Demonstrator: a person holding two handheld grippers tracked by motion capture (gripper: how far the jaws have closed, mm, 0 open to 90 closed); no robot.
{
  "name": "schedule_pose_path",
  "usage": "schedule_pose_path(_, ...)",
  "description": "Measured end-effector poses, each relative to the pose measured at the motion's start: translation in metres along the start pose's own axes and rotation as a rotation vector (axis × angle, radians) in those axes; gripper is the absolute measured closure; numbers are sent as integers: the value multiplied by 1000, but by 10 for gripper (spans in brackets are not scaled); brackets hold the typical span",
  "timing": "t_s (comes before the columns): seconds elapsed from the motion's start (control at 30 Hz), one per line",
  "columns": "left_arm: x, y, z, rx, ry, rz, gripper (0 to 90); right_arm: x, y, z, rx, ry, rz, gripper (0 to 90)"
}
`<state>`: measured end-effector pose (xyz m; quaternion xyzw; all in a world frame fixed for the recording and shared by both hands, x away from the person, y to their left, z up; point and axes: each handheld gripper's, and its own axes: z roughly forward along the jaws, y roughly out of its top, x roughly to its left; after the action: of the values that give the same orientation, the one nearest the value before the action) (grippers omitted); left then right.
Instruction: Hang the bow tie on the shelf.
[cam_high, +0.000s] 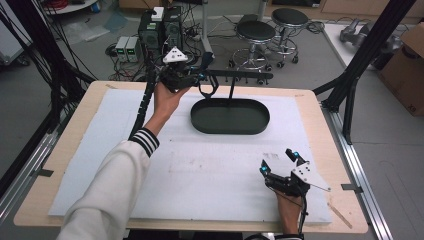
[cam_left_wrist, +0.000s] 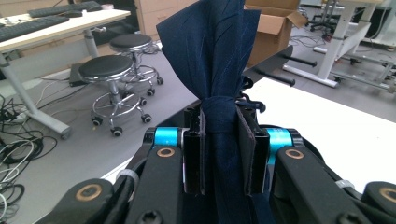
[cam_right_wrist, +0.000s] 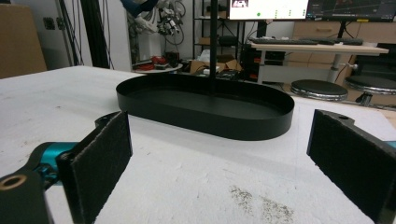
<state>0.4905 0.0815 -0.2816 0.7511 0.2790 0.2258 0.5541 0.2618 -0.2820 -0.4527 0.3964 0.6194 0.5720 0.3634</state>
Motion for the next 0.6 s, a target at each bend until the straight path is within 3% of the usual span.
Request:
schedule_pose_path(0.23,3,5,11,12,48,8,746,0,0,0,1,4,2,56)
schedule_pose_path(0.47,7,-1,16,34,92,-18,746,0,0,0,-1,2,0,56)
schedule_pose_path(0.6,7,-1,15,37,120,11,746,0,0,0,-2,3,1,56)
